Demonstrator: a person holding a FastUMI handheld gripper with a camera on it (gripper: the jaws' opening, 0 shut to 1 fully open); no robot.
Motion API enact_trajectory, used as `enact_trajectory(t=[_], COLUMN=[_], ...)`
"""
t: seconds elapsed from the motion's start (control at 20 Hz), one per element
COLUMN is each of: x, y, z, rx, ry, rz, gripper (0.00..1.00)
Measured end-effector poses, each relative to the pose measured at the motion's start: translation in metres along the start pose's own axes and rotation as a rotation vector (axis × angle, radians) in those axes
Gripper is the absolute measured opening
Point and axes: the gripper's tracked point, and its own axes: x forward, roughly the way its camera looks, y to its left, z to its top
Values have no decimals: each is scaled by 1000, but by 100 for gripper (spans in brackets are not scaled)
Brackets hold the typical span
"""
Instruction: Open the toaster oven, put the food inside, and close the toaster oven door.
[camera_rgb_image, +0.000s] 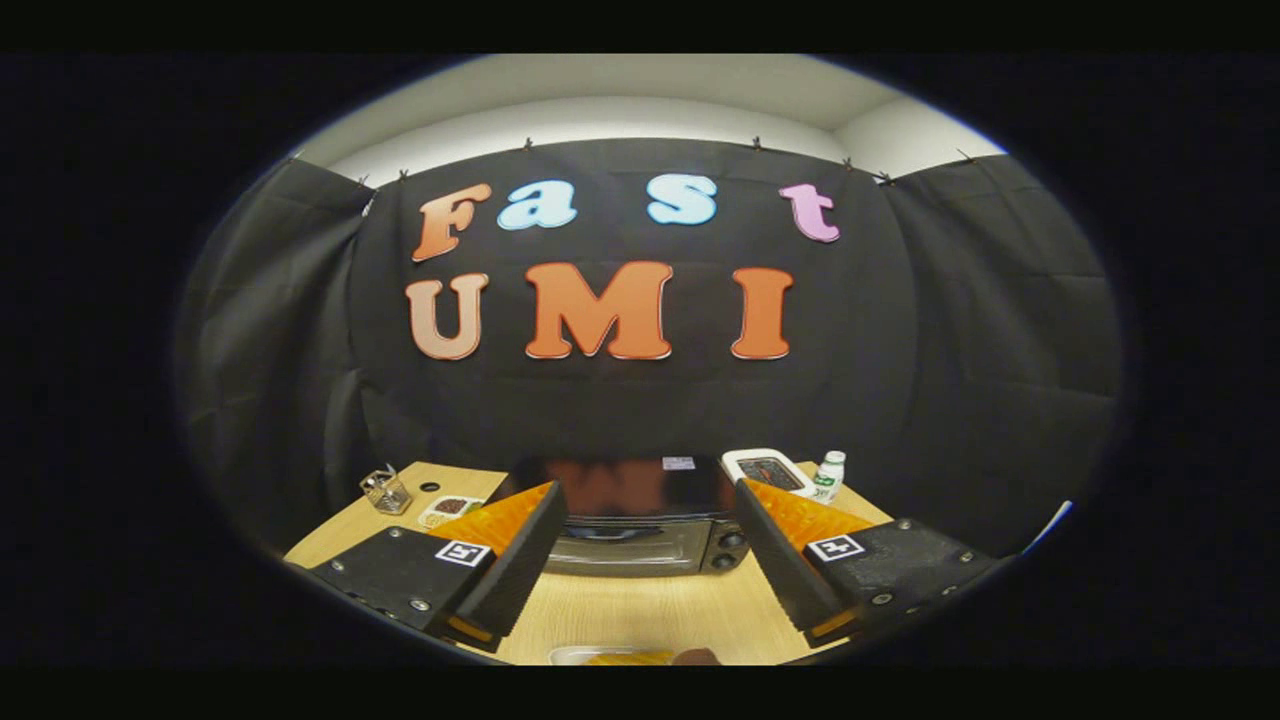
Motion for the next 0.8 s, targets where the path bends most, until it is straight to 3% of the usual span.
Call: enact_trajectory(t=[0.8], x=[121], y=[52], z=[-98], rx=[-12], ry=[282], rz=[56], gripper=[100])
